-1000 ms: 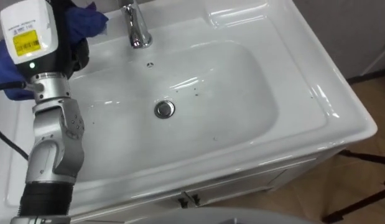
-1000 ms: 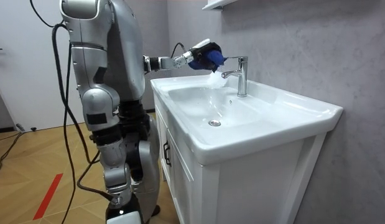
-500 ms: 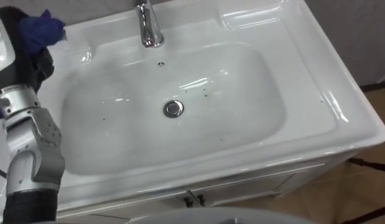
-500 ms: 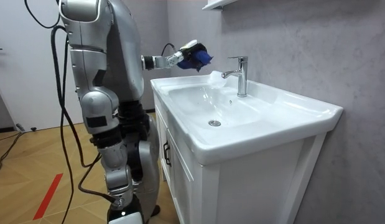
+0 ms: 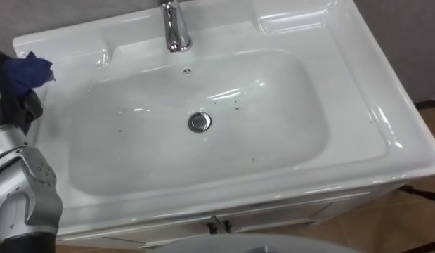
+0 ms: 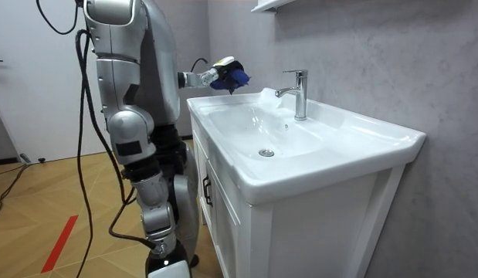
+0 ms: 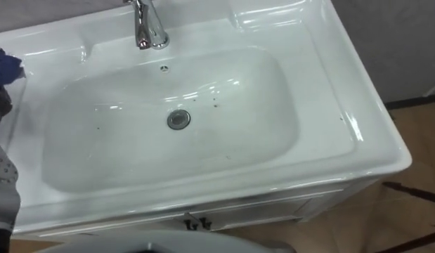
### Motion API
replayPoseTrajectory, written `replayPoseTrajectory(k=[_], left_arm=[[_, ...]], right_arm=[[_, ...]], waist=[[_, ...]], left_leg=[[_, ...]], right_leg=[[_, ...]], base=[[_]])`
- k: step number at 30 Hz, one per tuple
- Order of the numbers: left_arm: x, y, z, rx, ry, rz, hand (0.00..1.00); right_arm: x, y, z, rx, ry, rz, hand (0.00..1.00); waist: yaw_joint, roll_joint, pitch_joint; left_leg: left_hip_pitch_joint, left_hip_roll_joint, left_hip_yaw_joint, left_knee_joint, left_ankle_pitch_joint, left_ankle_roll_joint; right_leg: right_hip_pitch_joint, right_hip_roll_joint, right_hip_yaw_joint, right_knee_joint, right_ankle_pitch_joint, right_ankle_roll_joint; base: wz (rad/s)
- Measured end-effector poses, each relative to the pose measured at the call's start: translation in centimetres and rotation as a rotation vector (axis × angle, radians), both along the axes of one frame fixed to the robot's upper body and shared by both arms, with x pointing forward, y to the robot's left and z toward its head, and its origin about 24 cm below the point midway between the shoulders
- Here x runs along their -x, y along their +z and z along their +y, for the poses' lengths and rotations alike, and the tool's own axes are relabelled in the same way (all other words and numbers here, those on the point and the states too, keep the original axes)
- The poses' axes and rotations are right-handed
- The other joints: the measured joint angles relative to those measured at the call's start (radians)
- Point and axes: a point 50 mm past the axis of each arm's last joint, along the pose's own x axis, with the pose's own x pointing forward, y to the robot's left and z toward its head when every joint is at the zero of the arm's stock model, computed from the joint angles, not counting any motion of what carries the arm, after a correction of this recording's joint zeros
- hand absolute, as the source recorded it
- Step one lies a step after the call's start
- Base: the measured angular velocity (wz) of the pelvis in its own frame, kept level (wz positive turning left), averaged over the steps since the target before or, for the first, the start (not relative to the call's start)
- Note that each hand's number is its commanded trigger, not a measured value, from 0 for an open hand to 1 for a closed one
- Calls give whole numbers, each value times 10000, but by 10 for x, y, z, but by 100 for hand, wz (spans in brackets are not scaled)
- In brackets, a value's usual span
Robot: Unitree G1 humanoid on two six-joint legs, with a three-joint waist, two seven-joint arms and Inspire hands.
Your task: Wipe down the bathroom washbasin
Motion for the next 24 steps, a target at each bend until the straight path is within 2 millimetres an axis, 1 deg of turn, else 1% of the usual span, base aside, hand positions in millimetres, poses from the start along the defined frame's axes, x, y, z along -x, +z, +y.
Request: replayPoseTrajectory(k=[4,8,11,14,15,16,17,18,21,24], left_arm=[[2,-5,1,102,98,252,100],[3,-7,3,103,260,384,100],[3,-7,4,107,360,410,100],[5,-10,6,161,561,578,100],[7,-15,7,222,673,796,87],[9,-20,9,350,808,1056,20],[10,-23,10,423,884,1193,5],[12,-28,11,578,989,1457,0],[16,-36,13,898,1190,1839,0],[17,-38,14,974,1306,1984,0]], right_arm=[[1,0,0,-35,-120,-65,0],[6,0,0,-14,-113,66,0],[15,0,0,11,-111,376,0],[19,0,0,36,-168,573,0],[19,0,0,38,-181,587,0],[19,0,0,35,-194,596,0],[19,0,0,31,-219,594,0],[19,0,0,25,-325,598,0],[19,0,0,21,-541,667,0],[21,0,0,42,-631,755,0]], waist=[[24,-20,1],[72,11,2],[72,45,-2],[26,74,-1],[-4,94,0],[-62,109,-3],[-108,109,-1],[-147,109,-1],[-158,79,5],[-159,58,2]], left_leg=[[-66,-5,-25,100,0,0],[-97,-5,-29,143,0,0],[-103,-8,-33,142,0,0],[-80,-8,-36,139,0,0],[-73,-8,-36,138,0,0],[-71,-8,-35,138,0,0],[-72,-8,-35,138,0,0],[-71,-8,-35,137,0,0],[-62,-9,-36,136,0,0],[-45,-10,-50,140,0,0]], right_leg=[[22,-12,-64,-9,0,0],[16,-12,-80,-16,0,0],[18,-13,-82,-21,0,0],[51,-12,-86,-31,0,0],[60,-13,-88,-35,0,0],[67,-13,-92,-40,-1,0],[72,-13,-101,-44,-2,0],[78,-14,-110,-45,-2,0],[87,-15,-109,-39,-2,0],[116,-17,-124,-36,-2,0]], base=[[4],[1],[0],[0],[0],[0],[0],[0],[0],[0]])
